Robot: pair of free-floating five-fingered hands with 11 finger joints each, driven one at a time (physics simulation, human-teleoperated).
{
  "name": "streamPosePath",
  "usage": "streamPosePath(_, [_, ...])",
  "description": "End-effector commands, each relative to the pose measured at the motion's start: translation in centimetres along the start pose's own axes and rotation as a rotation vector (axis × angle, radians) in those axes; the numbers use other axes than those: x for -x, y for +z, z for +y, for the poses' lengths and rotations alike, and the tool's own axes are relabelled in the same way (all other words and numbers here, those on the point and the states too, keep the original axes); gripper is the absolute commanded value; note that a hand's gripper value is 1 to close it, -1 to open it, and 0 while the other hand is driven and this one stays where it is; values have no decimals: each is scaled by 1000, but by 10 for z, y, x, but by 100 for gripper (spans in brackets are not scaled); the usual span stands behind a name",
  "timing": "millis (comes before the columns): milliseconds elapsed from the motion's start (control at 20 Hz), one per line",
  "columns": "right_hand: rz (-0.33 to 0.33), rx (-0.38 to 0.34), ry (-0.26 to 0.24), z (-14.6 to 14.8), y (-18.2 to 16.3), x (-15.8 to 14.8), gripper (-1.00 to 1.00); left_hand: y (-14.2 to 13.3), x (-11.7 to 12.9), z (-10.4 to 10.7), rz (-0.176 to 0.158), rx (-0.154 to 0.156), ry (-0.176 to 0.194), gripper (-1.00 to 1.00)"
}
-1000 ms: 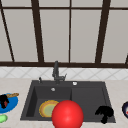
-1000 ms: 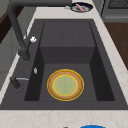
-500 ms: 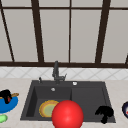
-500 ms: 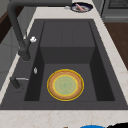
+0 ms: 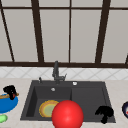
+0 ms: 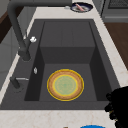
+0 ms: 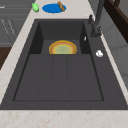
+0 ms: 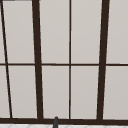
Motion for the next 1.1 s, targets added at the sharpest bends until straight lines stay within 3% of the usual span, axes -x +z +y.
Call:
streamPosePath(0, [0,0,0,0,0,0,0,-25,-8,7,26,40,18,100])
streamPosePath(550, [0,0,0,0,0,0,0,-99,-18,5,22,39,-1,100])
streamPosePath(1050, [0,0,0,0,0,0,0,-169,-4,-42,26,42,-23,100])
